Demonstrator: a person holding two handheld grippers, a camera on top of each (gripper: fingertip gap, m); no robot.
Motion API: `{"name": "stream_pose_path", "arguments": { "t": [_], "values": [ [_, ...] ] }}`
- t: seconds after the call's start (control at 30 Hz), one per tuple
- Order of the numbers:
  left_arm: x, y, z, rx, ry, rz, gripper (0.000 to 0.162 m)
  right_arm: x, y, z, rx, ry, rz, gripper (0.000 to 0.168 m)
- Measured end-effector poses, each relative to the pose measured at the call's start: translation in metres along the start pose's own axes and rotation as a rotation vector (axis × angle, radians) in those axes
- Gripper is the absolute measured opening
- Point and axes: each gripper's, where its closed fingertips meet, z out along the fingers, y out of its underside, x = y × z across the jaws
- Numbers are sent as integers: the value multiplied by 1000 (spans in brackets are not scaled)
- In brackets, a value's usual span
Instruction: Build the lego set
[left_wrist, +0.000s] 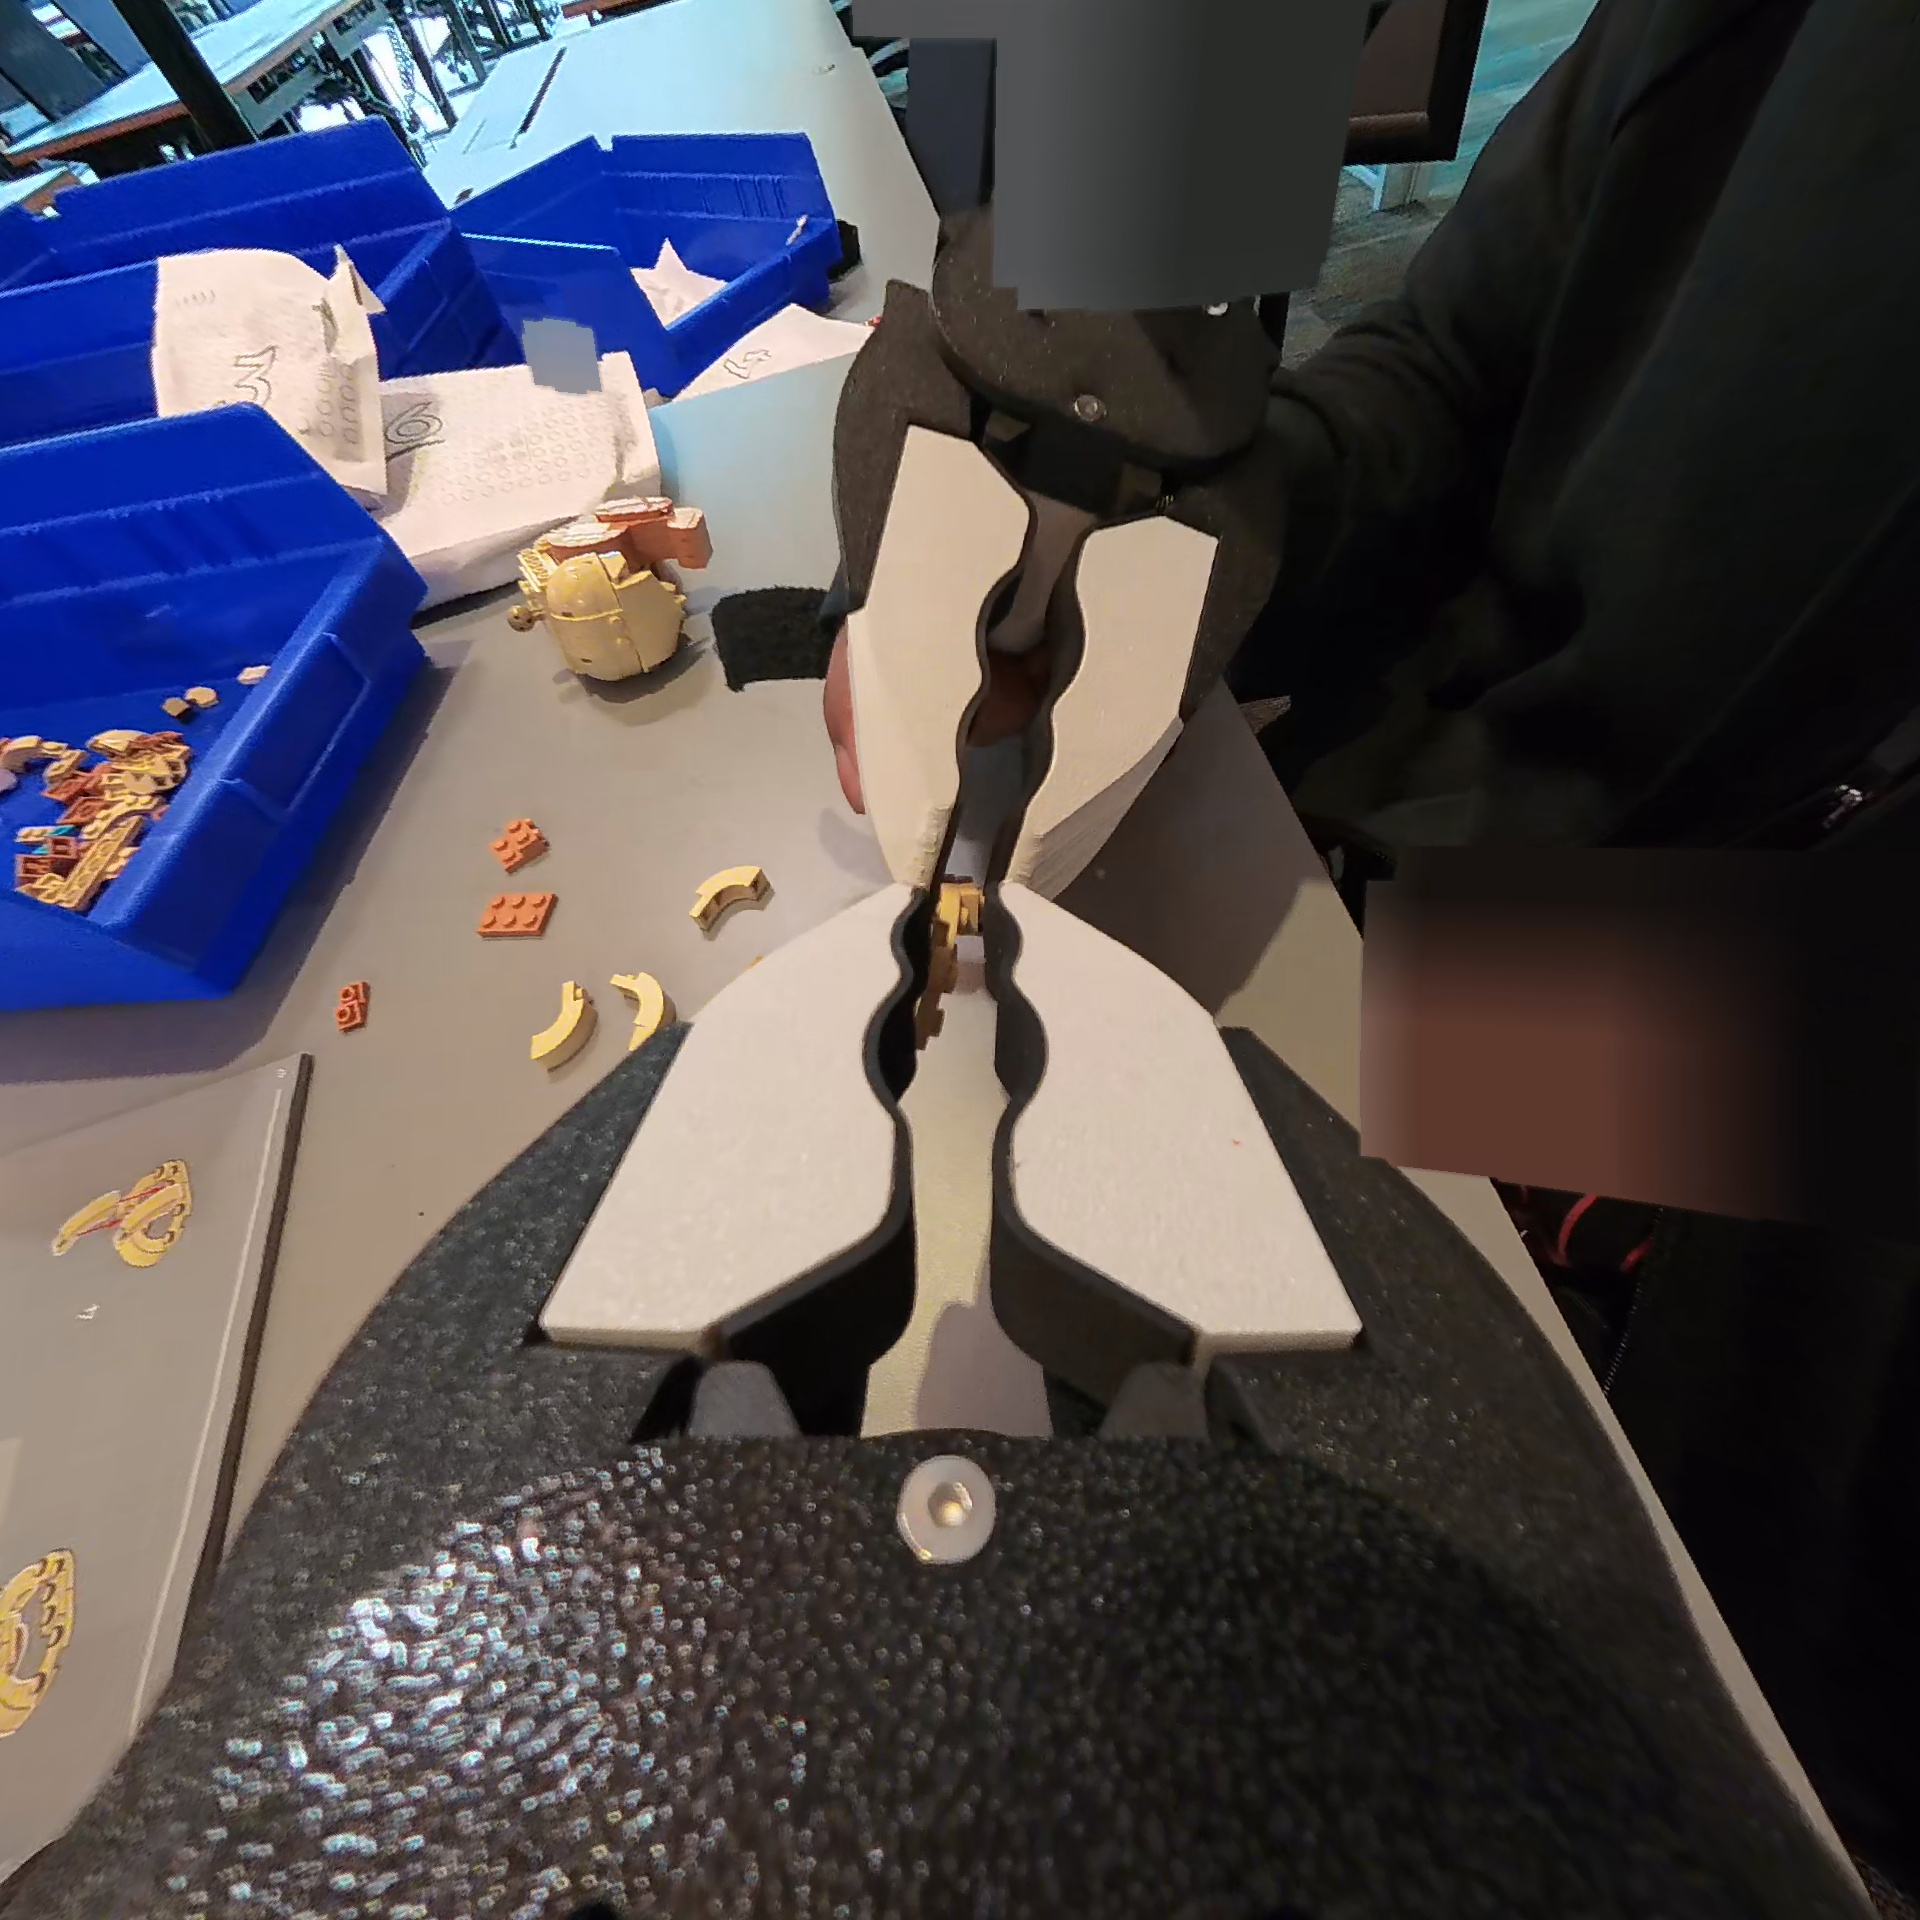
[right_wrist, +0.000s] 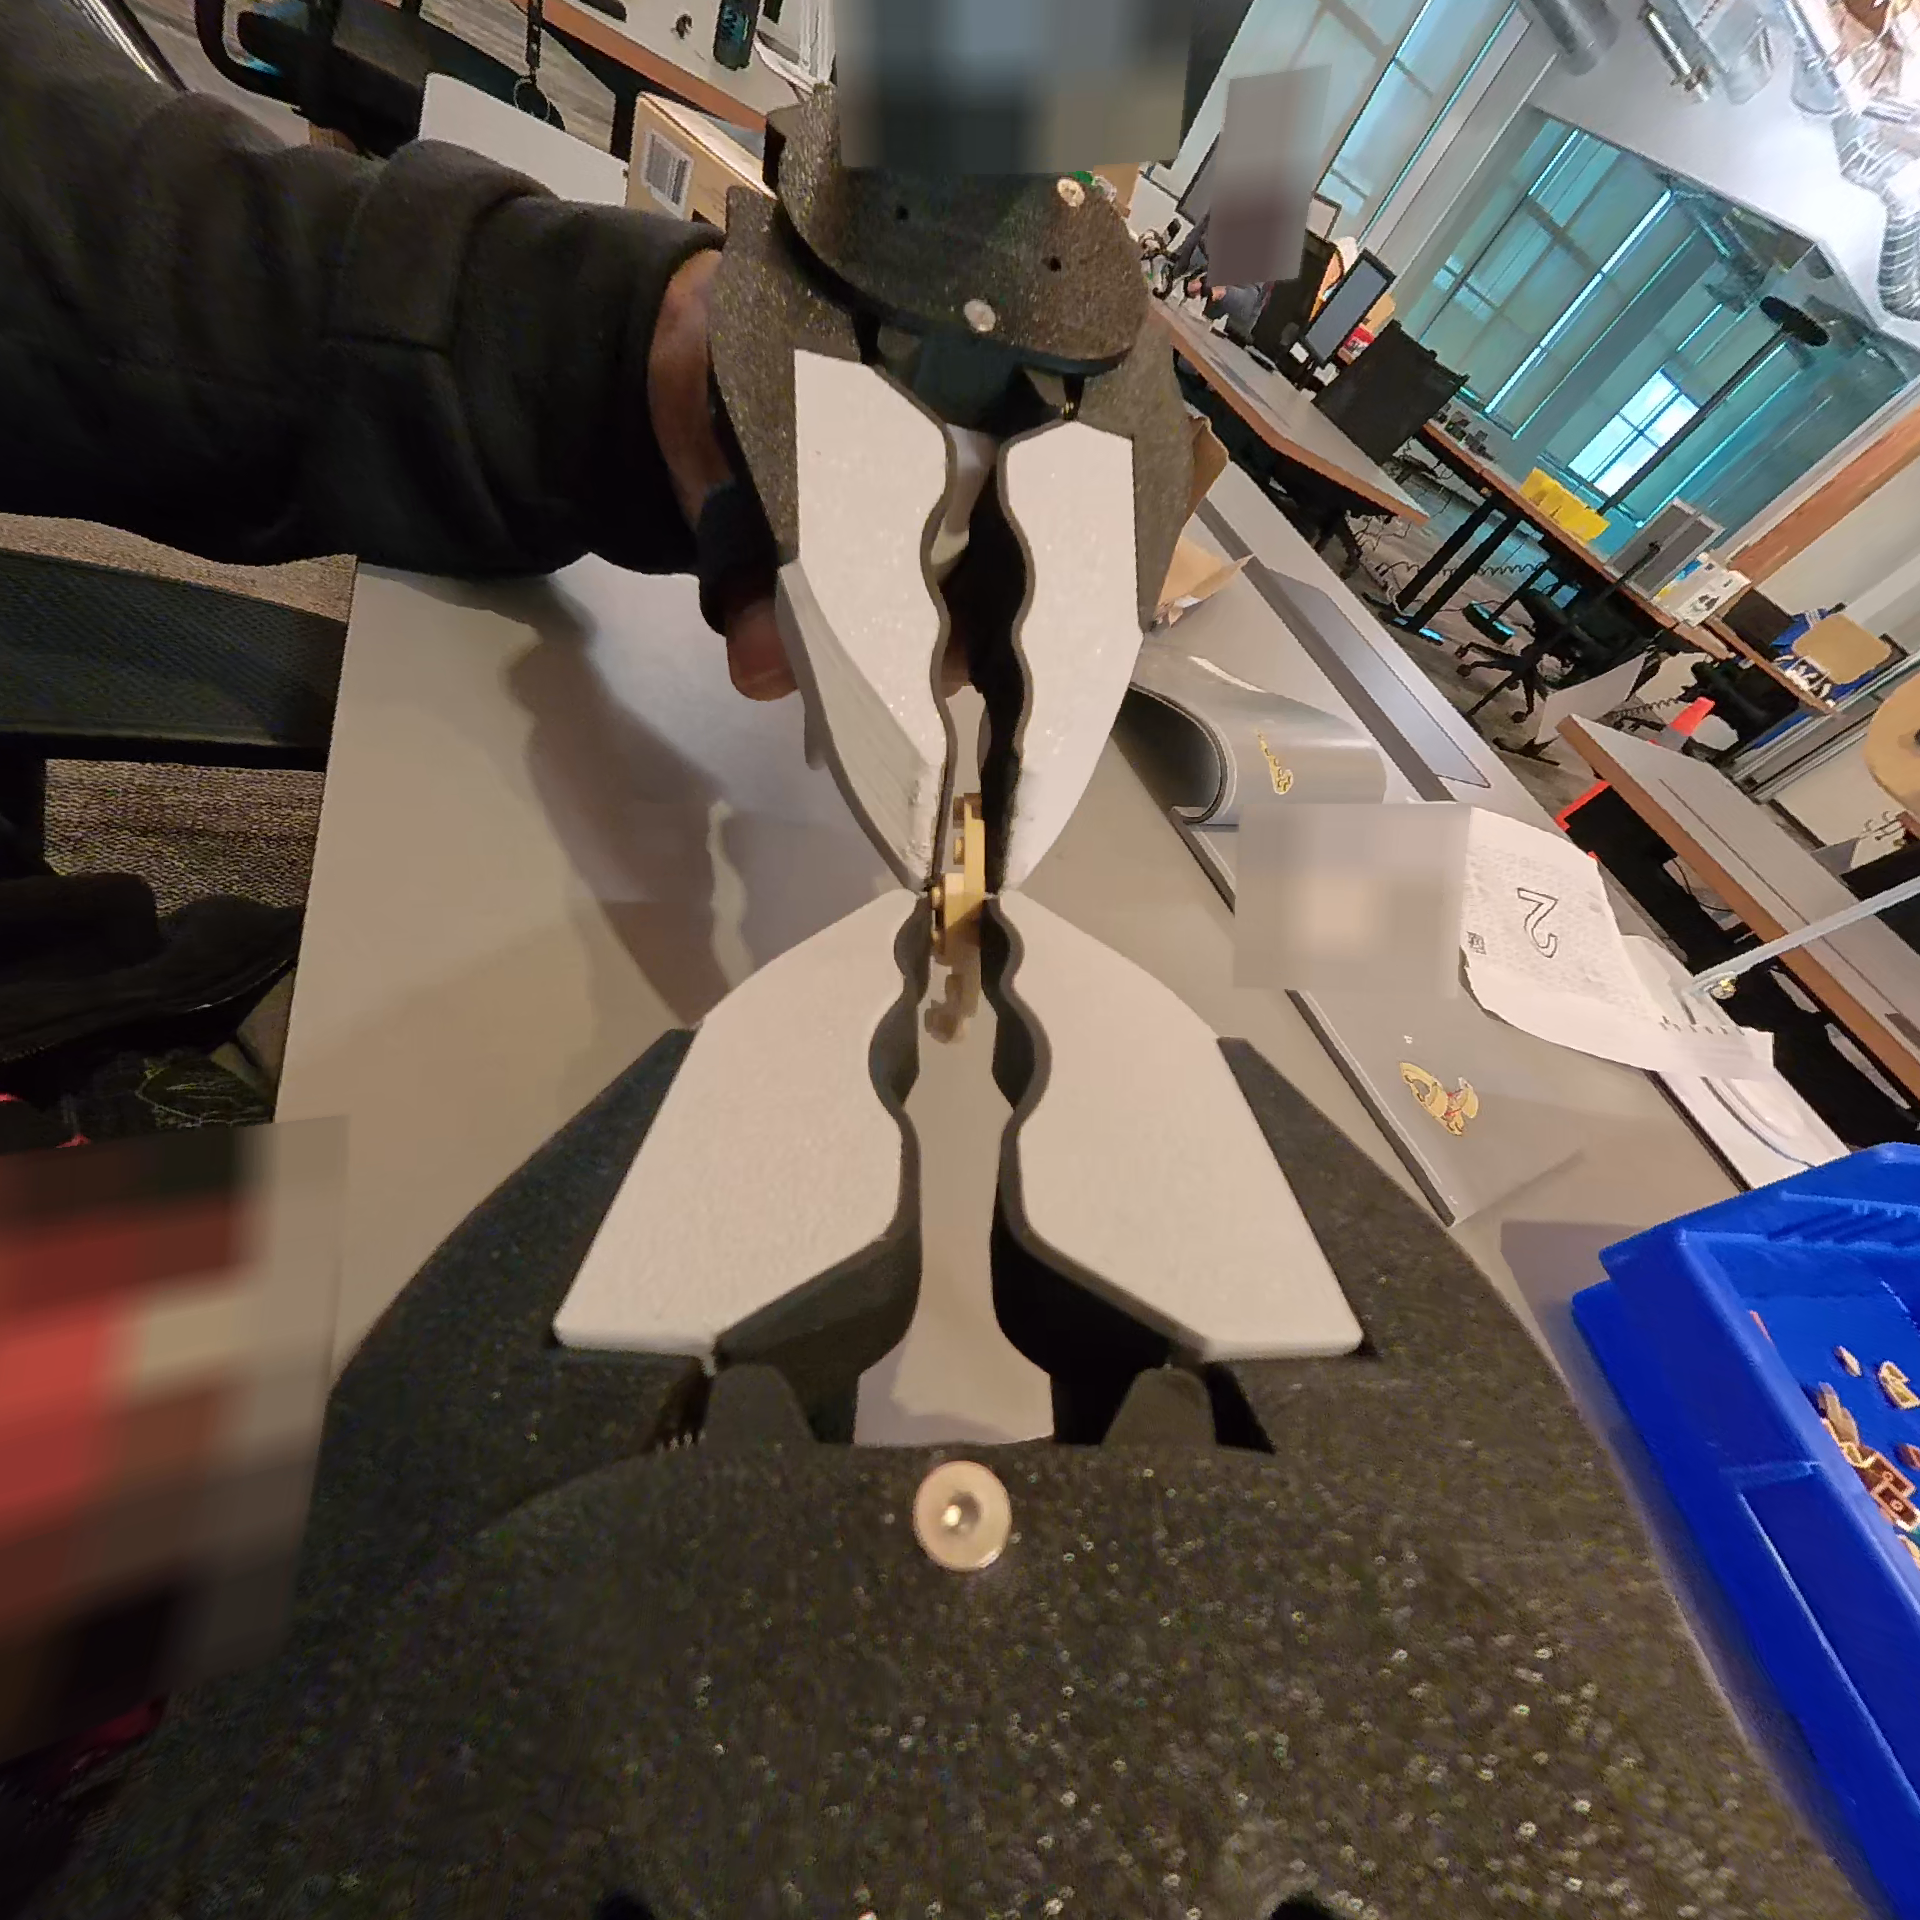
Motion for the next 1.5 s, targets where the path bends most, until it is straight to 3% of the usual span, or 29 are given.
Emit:
{"name": "stream_pose_path", "arguments": {
  "t": [0.17,0.37,0.57,0.7,1.1,1.5],
  "values": [
    [-3,-8,-4,46,-42,-21,13,3,-5,-3,39,8,16,9],
    [-13,-42,-36,336,-198,-109,18,10,-20,-13,155,-14,135,9],
    [-9,-40,-33,456,-195,-227,22,15,-41,-26,337,-72,289,9],
    [-4,-40,-16,470,-143,-278,23,16,-45,-28,376,-79,322,9],
    [-2,-51,-13,555,-137,-271,12,13,-45,-25,370,-87,326,9],
    [-2,-44,-12,486,-179,-213,5,12,-38,-20,313,-62,302,9]
  ]
}}
